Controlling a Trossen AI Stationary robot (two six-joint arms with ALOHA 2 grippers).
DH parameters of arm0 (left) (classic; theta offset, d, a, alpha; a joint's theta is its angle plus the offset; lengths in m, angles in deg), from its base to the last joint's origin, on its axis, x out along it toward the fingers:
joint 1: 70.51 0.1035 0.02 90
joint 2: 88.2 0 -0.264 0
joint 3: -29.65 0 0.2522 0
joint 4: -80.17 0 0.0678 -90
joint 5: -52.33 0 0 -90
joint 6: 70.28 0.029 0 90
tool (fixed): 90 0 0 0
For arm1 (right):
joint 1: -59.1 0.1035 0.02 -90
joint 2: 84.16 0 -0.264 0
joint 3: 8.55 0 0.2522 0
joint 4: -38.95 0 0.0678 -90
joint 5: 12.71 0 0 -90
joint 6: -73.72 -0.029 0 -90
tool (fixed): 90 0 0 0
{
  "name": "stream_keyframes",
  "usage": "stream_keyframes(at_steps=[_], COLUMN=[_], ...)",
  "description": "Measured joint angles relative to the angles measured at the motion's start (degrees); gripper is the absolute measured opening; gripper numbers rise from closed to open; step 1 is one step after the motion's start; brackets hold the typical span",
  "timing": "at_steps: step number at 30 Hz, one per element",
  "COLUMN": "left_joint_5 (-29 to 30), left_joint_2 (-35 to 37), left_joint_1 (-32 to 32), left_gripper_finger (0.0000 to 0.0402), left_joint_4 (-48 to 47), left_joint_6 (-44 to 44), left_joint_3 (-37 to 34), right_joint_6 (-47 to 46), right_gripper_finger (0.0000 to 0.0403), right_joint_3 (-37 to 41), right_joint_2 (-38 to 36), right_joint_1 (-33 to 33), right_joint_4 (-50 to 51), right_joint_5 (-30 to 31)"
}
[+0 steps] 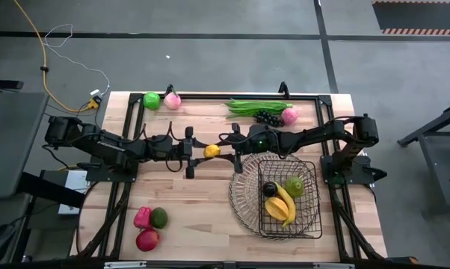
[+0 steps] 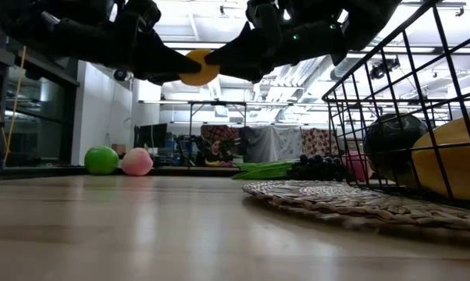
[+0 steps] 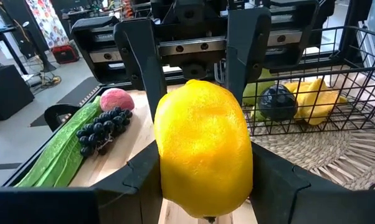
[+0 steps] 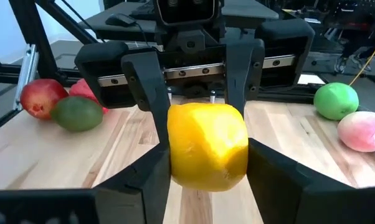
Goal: Build produce basket
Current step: Put the yellow lemon into the wire basket
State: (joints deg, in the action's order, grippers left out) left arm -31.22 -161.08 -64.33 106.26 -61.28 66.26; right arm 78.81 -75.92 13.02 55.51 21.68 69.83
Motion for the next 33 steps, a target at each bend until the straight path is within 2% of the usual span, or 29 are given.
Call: stream_keyframes(at_steps=[9, 18, 27, 33], left_joint_5=[-0.5, 0.1, 2.5, 4.0], left_joint_2=[0.0, 0.0, 0.0, 5.4], left_joint_1=[0.0, 0.0, 0.0, 0.0], left_gripper_finger=[0.0173, 0.0178, 0.0256, 0.0295], left_joint_4=[0.3, 0.3, -0.6, -10.0], left_joint_6=[0.3, 0.2, -3.2, -3.0], left_joint_3=[0.0, 0.0, 0.0, 0.0], right_joint_6=[1.0, 1.2, 2.5, 4.0], right_gripper_finger=[0.0193, 0.0154, 0.0152, 0.0152], right_joint_3=[0.0, 0.0, 0.0, 0.0], right_joint_2=[0.0, 0.0, -0.1, -1.7], right_joint_1=[0.1, 0.1, 0.0, -0.1], right_joint_4=[-0.2, -0.1, 1.2, 6.3], right_joint_5=[-2.7, -2.7, -2.1, -1.0])
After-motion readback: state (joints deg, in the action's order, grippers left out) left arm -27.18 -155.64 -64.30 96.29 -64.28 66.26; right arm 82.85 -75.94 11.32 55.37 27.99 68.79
